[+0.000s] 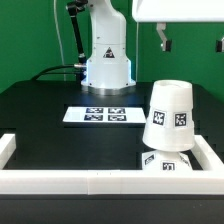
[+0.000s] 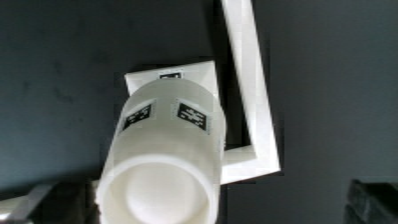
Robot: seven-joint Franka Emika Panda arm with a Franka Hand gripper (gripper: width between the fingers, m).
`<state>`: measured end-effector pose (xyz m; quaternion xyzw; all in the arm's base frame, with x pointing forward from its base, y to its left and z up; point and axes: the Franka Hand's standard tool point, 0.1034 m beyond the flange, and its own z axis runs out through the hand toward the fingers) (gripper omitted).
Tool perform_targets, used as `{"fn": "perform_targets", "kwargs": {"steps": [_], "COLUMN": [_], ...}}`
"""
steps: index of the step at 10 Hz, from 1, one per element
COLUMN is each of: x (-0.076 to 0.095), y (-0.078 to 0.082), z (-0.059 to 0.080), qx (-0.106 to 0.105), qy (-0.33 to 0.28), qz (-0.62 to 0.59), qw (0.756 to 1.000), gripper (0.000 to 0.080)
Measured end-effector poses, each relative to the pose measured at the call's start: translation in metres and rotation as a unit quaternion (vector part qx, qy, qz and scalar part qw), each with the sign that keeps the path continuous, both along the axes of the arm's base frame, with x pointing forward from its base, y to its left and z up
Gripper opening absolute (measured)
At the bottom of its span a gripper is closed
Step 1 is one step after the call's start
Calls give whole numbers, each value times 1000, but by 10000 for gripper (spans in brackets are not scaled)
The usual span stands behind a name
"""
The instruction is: Assemble lamp
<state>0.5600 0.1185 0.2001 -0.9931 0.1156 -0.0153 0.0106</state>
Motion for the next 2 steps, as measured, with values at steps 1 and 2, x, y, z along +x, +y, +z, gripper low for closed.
{"fn": "perform_targets", "kwargs": {"steps": [1,2], "x": [0,0], "y": [0,0], "z": [0,0], "qx": [0,0], "qy": [0,0], "qz": [0,0], "qw": [1000,1000], "gripper": [698,698]}}
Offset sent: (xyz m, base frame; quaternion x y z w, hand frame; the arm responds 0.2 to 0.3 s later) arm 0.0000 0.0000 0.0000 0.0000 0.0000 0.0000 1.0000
